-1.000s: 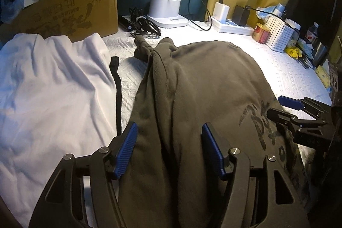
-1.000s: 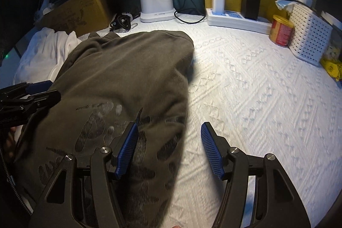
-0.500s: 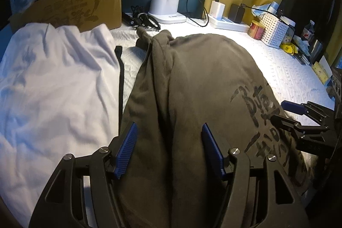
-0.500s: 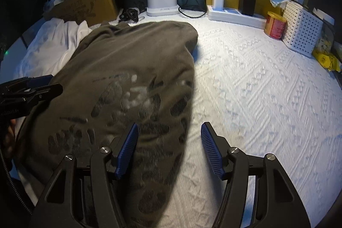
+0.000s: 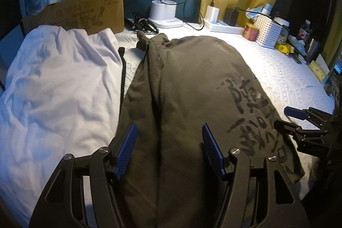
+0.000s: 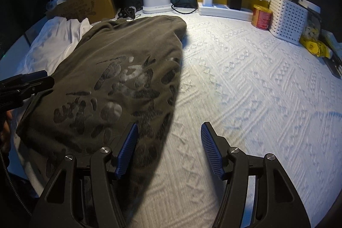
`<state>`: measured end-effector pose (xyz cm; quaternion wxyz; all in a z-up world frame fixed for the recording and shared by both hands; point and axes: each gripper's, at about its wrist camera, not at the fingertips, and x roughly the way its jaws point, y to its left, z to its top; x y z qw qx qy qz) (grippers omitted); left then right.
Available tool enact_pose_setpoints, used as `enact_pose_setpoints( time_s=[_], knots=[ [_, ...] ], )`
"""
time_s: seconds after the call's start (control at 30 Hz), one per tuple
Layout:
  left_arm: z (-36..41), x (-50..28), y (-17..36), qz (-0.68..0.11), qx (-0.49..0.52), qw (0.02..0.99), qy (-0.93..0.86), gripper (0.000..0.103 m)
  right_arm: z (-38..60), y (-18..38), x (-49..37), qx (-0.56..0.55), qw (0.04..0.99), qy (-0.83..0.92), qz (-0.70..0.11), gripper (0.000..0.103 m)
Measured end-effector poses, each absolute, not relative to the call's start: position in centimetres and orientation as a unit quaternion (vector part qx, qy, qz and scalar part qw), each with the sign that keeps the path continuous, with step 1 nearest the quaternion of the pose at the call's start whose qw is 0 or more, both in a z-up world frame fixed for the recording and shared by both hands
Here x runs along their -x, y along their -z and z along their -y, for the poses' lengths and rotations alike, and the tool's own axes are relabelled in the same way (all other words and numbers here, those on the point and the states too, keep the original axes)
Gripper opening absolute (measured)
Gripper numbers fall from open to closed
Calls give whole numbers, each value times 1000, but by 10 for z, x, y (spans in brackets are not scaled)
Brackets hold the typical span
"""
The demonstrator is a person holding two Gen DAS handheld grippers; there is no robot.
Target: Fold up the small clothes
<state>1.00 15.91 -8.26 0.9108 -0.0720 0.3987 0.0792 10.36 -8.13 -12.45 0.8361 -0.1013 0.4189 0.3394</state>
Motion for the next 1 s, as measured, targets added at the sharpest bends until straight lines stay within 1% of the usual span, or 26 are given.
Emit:
enact_pose_setpoints(
  time_s=[0.33, 0.93, 0.97, 1.0],
  knots=[
    [-132, -1, 71, -389, 62, 916, -75, 63, 109, 123, -93, 81, 842, -335, -416, 65],
    [-68, -20, 59, -394, 15, 918, -40, 63, 188, 115, -103, 35, 871, -271, -409, 65],
    [-64, -21, 59, -394, 14, 918, -38, 64, 194, 114, -104, 33, 873, -267, -408, 65],
    [-61, -22, 59, -393, 11, 919, -36, 67, 198, 113, -104, 32, 875, -263, -406, 65]
  ],
)
